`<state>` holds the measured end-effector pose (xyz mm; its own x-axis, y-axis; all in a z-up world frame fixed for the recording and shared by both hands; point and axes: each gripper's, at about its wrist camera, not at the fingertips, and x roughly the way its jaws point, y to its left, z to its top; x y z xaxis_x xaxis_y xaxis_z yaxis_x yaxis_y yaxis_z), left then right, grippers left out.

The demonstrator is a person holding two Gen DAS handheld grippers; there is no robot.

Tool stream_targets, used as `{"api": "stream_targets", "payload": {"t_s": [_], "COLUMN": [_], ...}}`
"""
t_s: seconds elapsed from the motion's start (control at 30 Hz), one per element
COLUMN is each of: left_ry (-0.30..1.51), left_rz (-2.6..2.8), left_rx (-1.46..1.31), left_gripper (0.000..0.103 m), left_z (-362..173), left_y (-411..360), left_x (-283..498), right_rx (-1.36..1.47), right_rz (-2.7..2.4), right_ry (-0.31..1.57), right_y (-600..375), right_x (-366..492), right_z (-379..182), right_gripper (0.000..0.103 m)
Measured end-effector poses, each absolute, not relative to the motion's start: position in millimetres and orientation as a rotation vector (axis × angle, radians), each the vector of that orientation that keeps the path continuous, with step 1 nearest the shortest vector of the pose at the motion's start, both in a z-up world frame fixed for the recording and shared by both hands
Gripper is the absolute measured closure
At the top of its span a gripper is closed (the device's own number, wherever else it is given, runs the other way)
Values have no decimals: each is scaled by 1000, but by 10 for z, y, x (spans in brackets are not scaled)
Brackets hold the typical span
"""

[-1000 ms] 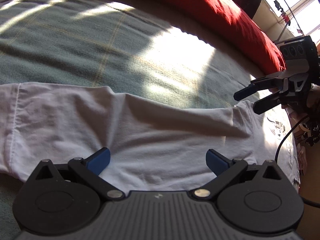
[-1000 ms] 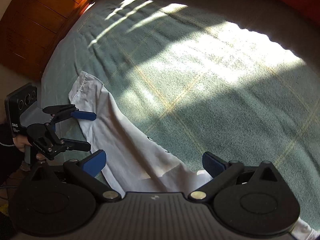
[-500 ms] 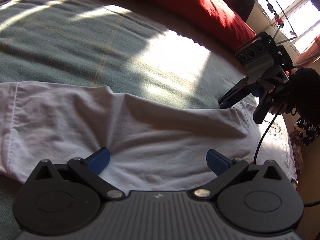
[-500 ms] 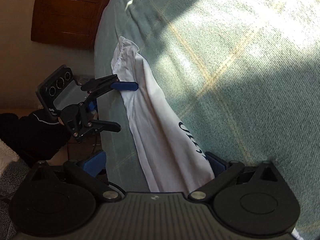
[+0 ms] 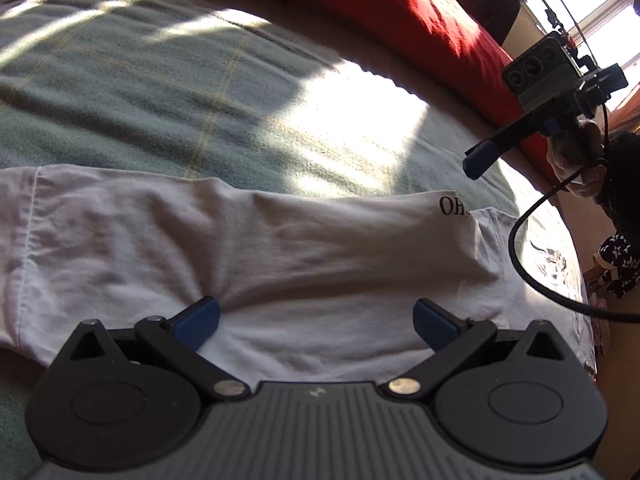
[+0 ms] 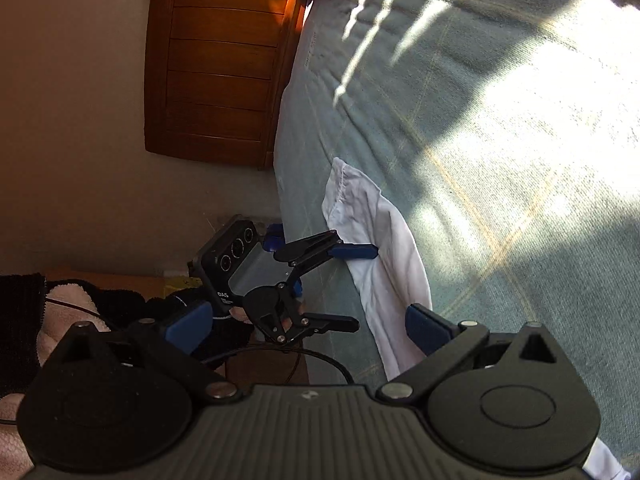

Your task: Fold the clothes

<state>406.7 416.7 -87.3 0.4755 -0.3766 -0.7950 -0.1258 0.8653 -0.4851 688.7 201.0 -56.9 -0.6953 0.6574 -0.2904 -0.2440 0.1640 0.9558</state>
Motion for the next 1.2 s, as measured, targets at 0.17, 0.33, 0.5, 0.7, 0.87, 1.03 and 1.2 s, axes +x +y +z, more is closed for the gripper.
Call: {"api": "stream_targets", "payload": {"t_s": [0.17, 0.33, 0.5, 0.7, 0.87, 1.03, 1.2], "left_ry": [1036, 1076, 1098, 1130, 1079, 1080, 1043], "left_rz": [-159, -133, -43, 73, 167, 283, 141], "left_rx": [-481, -458, -428, -338, -321, -425, -423], "left_gripper": [1, 1, 1, 3, 4, 20, 19], "left_z": [-673, -799, -848, -723, -577, -604, -556], "left_y": [4163, 4214, 4331, 4425, 4644, 4970, 4752], "left_x": [4131, 4220, 4107, 4009, 3893, 3752, 3861], "right_rx": [166, 56, 62, 58, 96, 106, 127], "right_rz": [1464, 1258, 1112, 996, 952, 890, 894], "right_ry": [1549, 1452, 1390, 1257, 1244, 1285, 1283], "right_y": [1783, 1544, 1597, 1777, 1576, 1371, 1409], "right_x": [6704, 6231, 5970, 5947, 5895, 5689, 5518], "right_z": [-207, -288, -662, -628, -390, -371, -378], "right_gripper": [0, 0, 0, 0, 0, 0, 0]}}
